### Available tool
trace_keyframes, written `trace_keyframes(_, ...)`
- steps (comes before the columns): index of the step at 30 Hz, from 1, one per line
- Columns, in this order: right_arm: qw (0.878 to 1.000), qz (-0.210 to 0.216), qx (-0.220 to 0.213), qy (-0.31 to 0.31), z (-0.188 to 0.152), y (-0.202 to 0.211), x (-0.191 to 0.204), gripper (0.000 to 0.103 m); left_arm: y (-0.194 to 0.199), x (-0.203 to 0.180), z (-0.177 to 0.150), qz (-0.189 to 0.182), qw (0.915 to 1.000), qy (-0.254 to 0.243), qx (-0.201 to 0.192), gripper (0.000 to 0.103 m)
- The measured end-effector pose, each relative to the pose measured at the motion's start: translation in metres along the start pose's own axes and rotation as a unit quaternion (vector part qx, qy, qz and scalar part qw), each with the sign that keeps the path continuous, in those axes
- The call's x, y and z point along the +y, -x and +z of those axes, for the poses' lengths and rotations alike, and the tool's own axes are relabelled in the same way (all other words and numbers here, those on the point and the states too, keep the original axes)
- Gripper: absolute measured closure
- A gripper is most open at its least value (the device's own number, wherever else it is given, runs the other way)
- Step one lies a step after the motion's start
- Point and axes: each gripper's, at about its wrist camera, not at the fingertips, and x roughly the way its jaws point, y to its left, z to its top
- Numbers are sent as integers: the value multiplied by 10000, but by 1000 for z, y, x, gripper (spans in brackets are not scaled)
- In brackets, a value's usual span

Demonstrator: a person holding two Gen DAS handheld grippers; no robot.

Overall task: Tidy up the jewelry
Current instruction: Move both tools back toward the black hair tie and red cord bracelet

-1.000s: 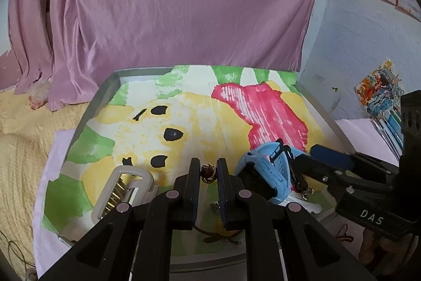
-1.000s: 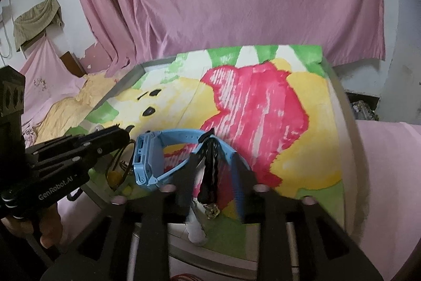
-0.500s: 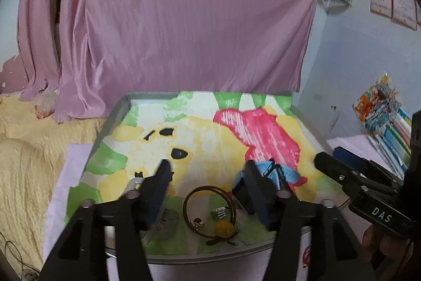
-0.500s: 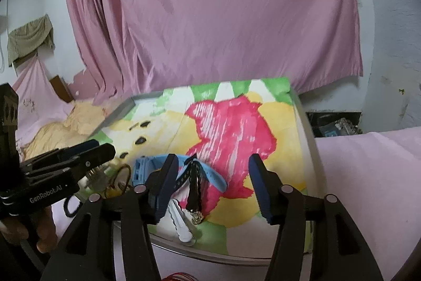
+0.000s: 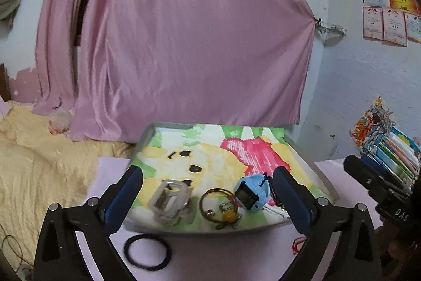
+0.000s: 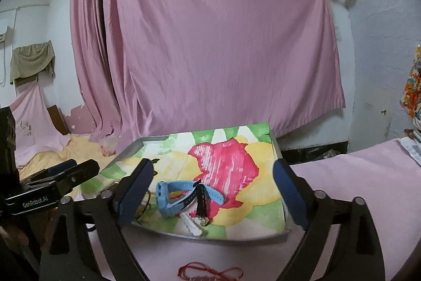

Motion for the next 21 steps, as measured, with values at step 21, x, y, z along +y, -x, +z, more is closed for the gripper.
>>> trace_keyframes(21, 9986, 53, 475, 221, -50, 74, 34, 10, 77, 31, -54, 214, 9997, -138, -63, 0)
